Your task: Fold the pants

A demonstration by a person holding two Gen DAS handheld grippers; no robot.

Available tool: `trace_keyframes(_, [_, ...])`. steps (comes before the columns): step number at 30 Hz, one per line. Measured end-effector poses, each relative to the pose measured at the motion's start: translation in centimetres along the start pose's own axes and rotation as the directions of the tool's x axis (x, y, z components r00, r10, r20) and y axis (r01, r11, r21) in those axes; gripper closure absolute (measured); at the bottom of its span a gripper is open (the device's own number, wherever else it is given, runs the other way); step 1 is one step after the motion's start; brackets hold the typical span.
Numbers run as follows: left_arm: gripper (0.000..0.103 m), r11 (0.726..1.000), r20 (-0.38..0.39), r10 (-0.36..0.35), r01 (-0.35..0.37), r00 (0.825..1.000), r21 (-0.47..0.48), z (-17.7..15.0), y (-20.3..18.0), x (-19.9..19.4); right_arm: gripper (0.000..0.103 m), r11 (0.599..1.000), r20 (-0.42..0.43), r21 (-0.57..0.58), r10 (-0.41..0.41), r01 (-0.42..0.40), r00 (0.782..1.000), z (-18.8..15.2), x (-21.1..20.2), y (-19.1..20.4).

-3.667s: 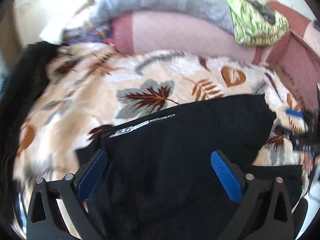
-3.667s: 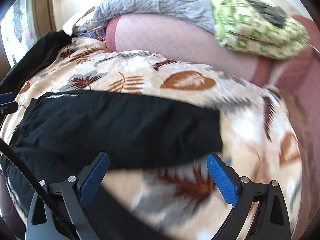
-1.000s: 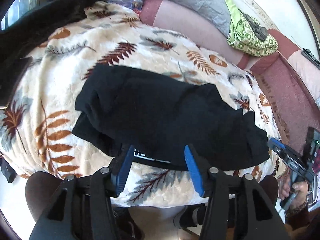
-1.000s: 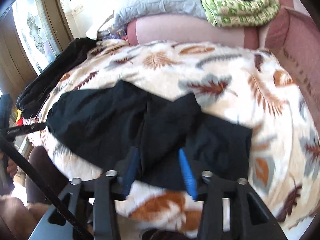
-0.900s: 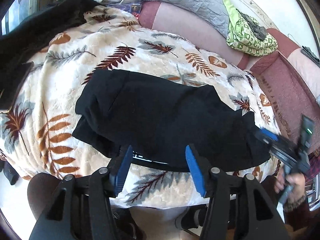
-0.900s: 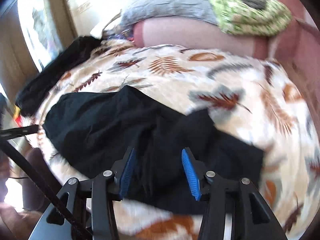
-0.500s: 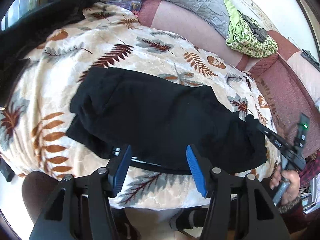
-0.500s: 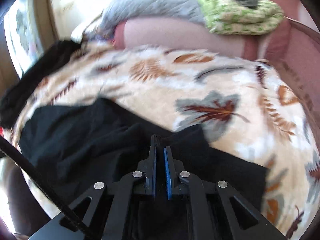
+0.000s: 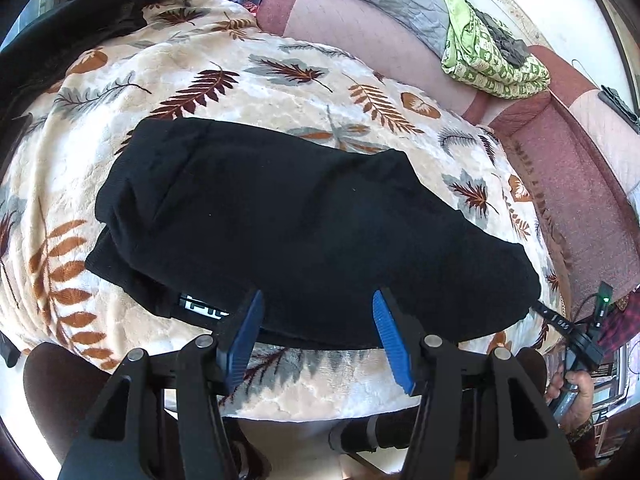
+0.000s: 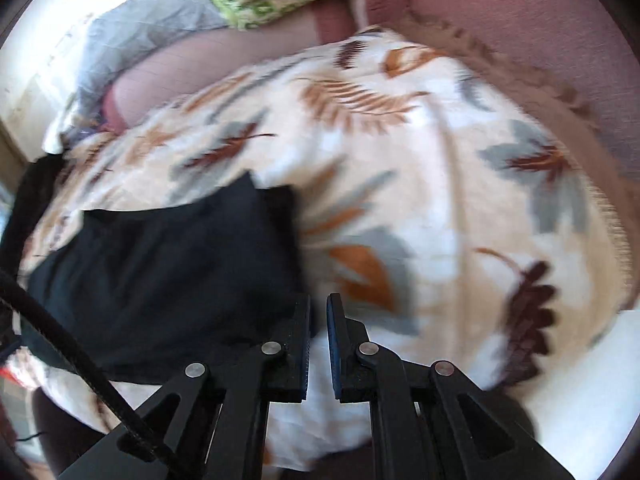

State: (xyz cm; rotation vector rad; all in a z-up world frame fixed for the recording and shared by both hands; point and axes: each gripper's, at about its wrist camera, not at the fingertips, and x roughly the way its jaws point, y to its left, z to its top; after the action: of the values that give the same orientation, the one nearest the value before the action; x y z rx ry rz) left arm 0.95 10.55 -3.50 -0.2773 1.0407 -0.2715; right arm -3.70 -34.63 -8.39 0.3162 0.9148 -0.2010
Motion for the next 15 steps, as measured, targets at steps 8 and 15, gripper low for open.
trace_keyframes(8, [0.047, 1.0, -0.022, -0.016, 0.016, 1.0, -0.002, -0.3, -1.0, 0.4, 0.041, 0.984, 0.115, -0.044, 0.176, -0.172, 0.978, 4.5, -0.7, 2.2])
trace_keyframes(15, [0.047, 1.0, -0.002, 0.017, -0.017, 1.0, -0.019, -0.3, -0.3, -0.5, 0.094, 0.985, 0.035, -0.113, 0.135, -0.13, 0.99, 5.3, 3.7, 5.2])
